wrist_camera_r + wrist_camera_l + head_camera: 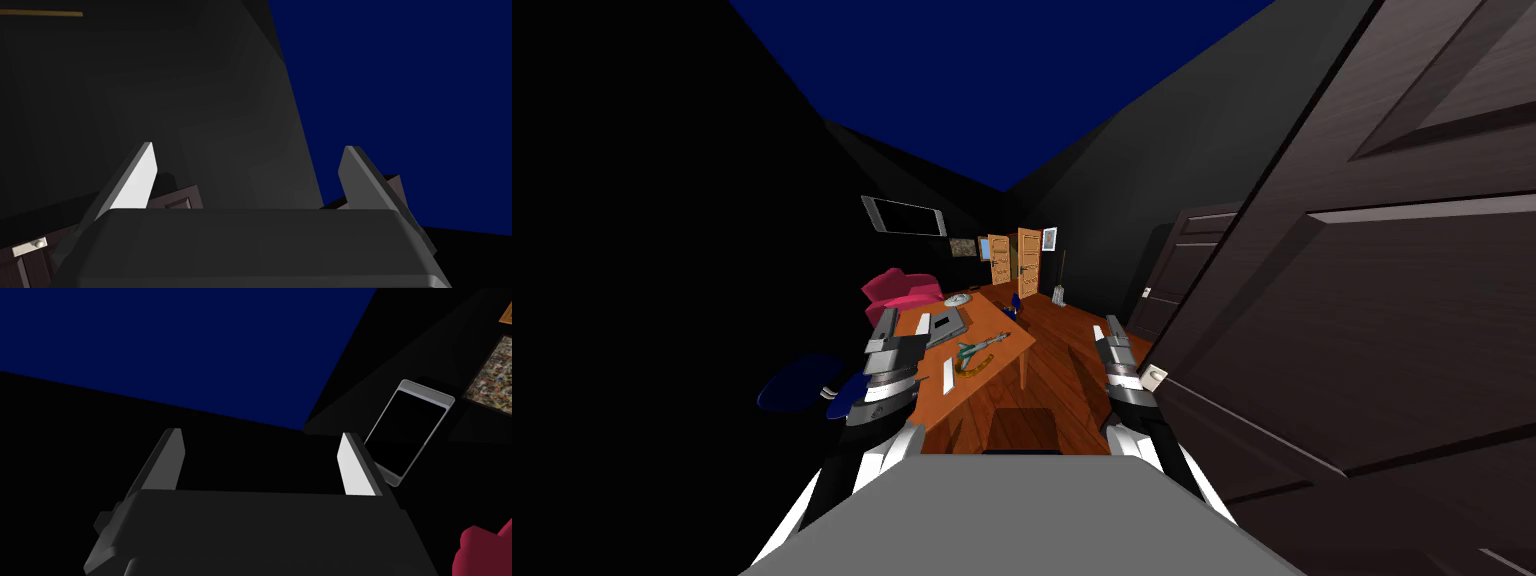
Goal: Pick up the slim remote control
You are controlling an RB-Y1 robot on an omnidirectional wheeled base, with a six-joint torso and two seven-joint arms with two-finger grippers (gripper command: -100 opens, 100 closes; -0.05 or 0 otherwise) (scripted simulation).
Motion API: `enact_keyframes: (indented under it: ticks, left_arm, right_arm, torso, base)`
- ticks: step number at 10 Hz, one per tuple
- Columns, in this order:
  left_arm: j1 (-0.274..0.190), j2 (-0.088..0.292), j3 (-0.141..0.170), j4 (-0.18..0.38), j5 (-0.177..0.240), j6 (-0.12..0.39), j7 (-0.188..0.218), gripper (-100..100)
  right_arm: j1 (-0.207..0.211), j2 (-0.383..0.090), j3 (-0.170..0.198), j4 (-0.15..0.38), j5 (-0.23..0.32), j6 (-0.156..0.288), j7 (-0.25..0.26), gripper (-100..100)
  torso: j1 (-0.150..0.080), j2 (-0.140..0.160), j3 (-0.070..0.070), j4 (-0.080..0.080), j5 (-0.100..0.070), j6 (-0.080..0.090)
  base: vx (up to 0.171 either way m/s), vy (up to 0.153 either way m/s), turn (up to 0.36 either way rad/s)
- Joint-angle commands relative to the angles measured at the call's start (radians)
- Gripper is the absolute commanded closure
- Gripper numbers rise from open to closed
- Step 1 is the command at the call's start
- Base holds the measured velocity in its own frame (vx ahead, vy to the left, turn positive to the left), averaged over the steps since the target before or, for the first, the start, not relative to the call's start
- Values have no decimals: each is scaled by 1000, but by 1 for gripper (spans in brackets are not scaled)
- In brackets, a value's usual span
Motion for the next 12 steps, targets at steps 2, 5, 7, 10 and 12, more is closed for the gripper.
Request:
enact_keyframes:
  ticks: [2, 5, 7, 10, 12]
  left_arm:
    - [10, 50, 1, 58, -35, -26, 25, -100]
    - [17, 95, 3, 120, -72, -52, 51, -100]
    - [21, 147, 9, 185, -119, -84, 84, -100]
    - [21, 175, 13, 247, -146, -102, 102, -100]
    - [19, 205, 19, 296, -175, -120, 121, -100]
  right_arm:
    - [0, 0, 0, 0, 0, 0, 0, 0]
    - [0, 0, 0, 0, 0, 0, 0, 0]
    - [0, 0, 0, 0, 0, 0, 0, 0]
    - [0, 0, 0, 0, 0, 0, 0, 0]
    - [0, 0, 0, 0, 0, 0, 0, 0]
  torso:
    - [0, 1, 1, 0, 0, 0]
    - [1, 4, 2, 1, 0, 0]
    - [1, 3, 1, 1, 0, 0]
    - [1, 3, 2, 1, 0, 0]
    - [1, 2, 1, 0, 0, 0]
  base:
    - [-42, 5, -59]
    - [-52, 4, -51]
    - [-44, 2, -80]
    - [-37, 5, -41]
    - [-28, 7, -53]
